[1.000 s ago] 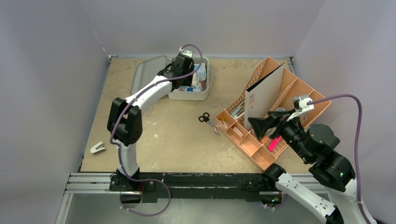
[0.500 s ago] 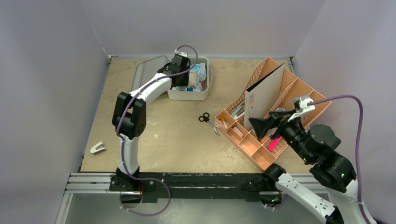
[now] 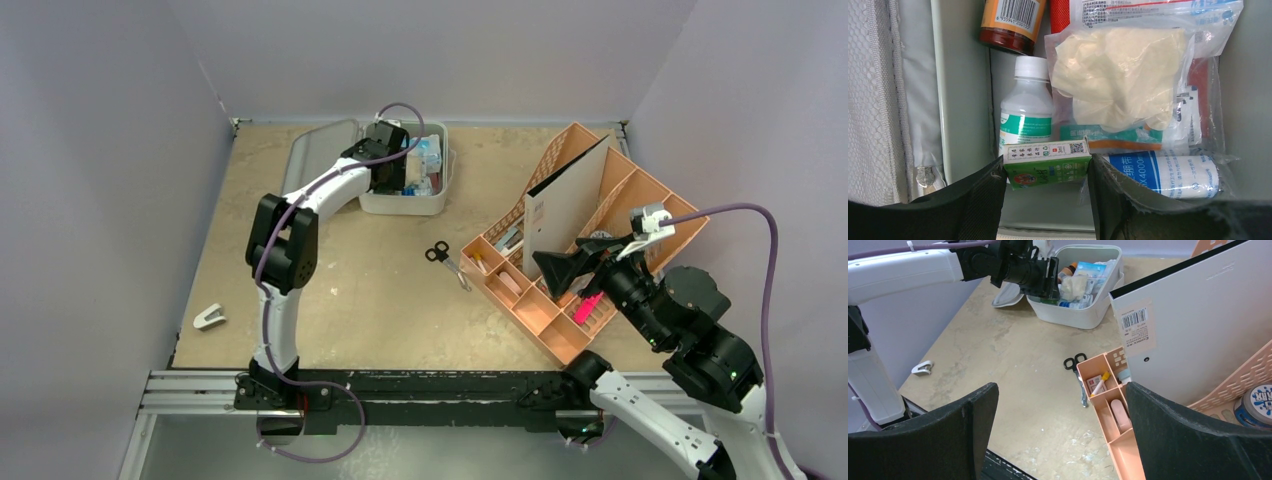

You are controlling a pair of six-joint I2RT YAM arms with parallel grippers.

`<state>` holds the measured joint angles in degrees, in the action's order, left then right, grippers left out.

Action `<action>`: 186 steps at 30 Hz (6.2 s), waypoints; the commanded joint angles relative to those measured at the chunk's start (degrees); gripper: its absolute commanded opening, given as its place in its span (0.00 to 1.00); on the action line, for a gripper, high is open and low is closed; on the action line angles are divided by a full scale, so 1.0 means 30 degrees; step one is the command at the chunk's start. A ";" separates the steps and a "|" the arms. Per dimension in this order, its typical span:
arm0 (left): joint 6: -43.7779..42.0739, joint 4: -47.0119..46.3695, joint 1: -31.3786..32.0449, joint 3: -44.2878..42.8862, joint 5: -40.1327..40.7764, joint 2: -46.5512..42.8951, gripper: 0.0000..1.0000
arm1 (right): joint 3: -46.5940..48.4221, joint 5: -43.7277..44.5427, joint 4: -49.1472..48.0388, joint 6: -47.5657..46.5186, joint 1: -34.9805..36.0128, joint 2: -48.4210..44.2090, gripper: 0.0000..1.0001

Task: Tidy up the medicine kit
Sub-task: Place the medical item at the medicine box, then adjust the scissors at the center of the board.

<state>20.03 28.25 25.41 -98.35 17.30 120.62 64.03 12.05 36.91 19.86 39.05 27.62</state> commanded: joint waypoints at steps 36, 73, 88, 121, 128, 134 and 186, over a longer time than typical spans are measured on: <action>-0.2673 0.0647 -0.1555 -0.2040 -0.3069 0.0091 0.40 | 0.0223 -0.0942 -0.1170 0.0565 0.0084 0.1593 0.99; -0.2127 0.2551 -0.1673 -0.1966 -0.4933 -0.2912 0.28 | -0.0146 -0.0774 -0.0995 0.1002 0.0088 0.1923 0.99; -0.1854 0.2457 -0.3326 0.2350 -1.2106 -0.9423 0.67 | 0.0790 -0.3440 0.0298 0.2465 0.0127 0.8244 0.89; -0.3161 0.2870 -0.5868 1.6354 -0.8930 -2.4836 0.84 | 0.7298 -0.1652 -0.2062 -0.5612 0.2105 2.6283 0.38; -0.3248 0.2903 -0.5804 1.6258 -0.9042 -2.5001 0.83 | 0.7497 -0.1817 -0.2260 -0.5276 0.1636 2.8003 0.38; -0.3366 0.2941 -0.5811 1.6288 -0.9019 -2.5061 0.83 | 0.7558 -0.2646 -0.2749 -0.4945 0.1200 2.8819 0.44; 0.1959 -0.1731 -0.5833 1.8899 -1.7826 -1.9762 0.59 | 0.4244 -0.5622 -0.1832 -0.3829 0.1389 2.5776 0.33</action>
<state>22.68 27.64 7.64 -42.06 -28.77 57.93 77.84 -6.26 29.56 10.44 43.86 104.86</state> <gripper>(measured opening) 0.601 0.337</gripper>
